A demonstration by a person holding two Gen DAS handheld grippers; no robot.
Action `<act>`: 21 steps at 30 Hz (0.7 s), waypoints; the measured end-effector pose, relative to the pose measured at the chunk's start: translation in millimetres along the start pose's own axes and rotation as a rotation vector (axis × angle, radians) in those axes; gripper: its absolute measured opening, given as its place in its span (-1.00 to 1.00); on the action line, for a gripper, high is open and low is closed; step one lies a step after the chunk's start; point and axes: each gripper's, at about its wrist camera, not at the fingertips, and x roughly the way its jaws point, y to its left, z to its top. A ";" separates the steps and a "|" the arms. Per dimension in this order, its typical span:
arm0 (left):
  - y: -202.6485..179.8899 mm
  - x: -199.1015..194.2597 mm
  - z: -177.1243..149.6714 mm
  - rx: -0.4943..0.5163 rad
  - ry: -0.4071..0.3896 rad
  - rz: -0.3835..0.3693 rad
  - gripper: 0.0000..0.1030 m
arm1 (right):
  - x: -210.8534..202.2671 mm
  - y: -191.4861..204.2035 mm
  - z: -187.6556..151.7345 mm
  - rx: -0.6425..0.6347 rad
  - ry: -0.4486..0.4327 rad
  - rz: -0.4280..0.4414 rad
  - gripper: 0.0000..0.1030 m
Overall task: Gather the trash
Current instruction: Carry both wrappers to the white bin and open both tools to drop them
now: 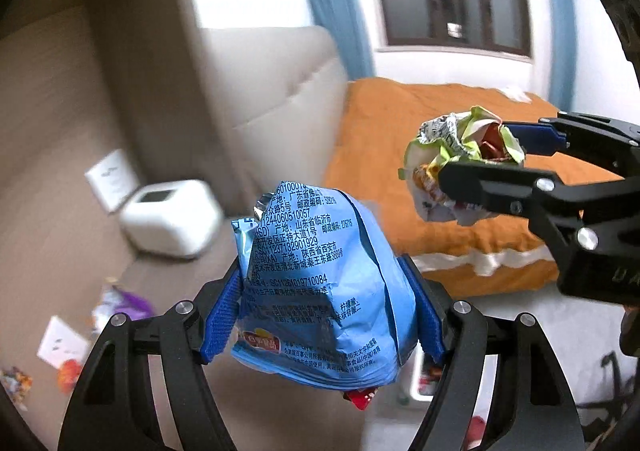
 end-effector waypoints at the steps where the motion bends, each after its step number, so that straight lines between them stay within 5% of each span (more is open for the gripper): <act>1: -12.1 3.6 0.4 0.014 0.007 -0.011 0.40 | -4.3 -9.0 -7.3 0.010 0.010 -0.011 0.05; 10: -109.6 66.7 -28.1 0.118 0.128 -0.162 0.40 | -5.6 -73.1 -86.2 0.062 0.148 -0.093 0.05; 21: -197.0 222.4 -155.1 0.266 0.354 -0.309 0.40 | 93.4 -125.0 -256.8 0.047 0.430 -0.081 0.05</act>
